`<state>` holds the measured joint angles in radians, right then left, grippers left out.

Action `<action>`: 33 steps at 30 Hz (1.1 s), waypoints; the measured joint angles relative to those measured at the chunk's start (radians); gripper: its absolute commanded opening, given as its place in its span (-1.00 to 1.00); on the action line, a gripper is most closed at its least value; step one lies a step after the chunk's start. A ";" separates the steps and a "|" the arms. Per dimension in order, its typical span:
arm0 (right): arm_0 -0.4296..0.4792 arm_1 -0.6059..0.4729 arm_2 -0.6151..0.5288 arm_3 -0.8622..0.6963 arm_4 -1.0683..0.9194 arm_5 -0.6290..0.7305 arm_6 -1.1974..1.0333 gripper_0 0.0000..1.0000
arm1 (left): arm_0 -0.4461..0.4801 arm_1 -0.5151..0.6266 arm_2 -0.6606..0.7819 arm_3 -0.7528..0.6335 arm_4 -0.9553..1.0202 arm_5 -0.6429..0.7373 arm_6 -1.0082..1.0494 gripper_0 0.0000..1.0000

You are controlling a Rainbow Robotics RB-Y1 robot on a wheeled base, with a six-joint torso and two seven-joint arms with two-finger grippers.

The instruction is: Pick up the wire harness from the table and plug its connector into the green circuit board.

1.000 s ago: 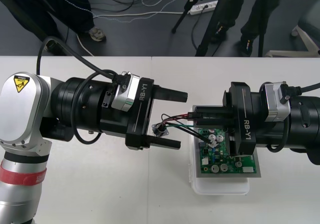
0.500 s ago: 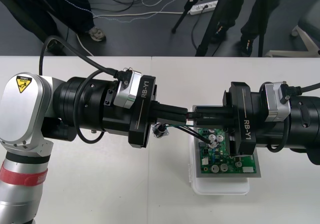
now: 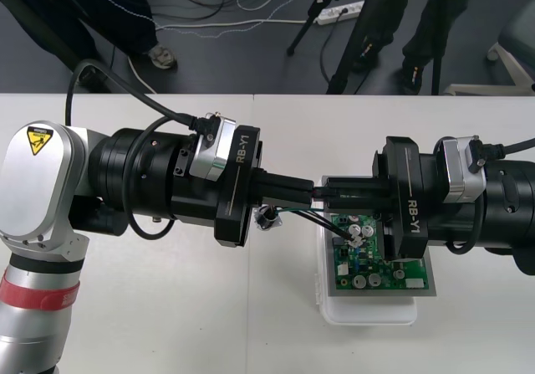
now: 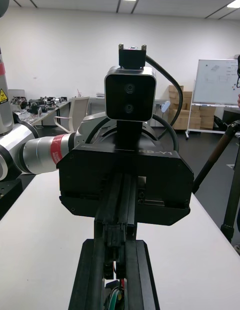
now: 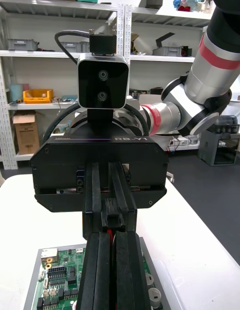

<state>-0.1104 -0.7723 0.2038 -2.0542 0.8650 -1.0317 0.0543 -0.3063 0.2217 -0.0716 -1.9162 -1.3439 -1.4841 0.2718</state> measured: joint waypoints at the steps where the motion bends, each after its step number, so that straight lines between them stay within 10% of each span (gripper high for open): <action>1: 0.000 0.000 0.000 0.000 0.000 0.000 0.000 -1.00 | 0.000 0.000 0.000 0.000 0.000 0.000 0.000 -0.99; 3: 0.000 0.000 0.000 0.000 0.000 0.000 0.000 -0.82 | 0.000 0.000 0.000 0.000 0.000 0.000 0.000 -0.99; 8: 0.000 0.000 0.000 0.000 -0.001 0.000 0.000 0.95 | 0.000 0.000 0.000 0.000 0.008 0.001 0.000 -0.99; 33: -0.001 0.000 0.000 0.026 -0.036 0.000 0.000 1.00 | 0.000 0.022 0.002 0.000 0.064 0.006 0.000 -1.00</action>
<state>-0.1113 -0.7722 0.2038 -2.0280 0.8291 -1.0313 0.0543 -0.3062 0.2433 -0.0695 -1.9162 -1.2799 -1.4782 0.2718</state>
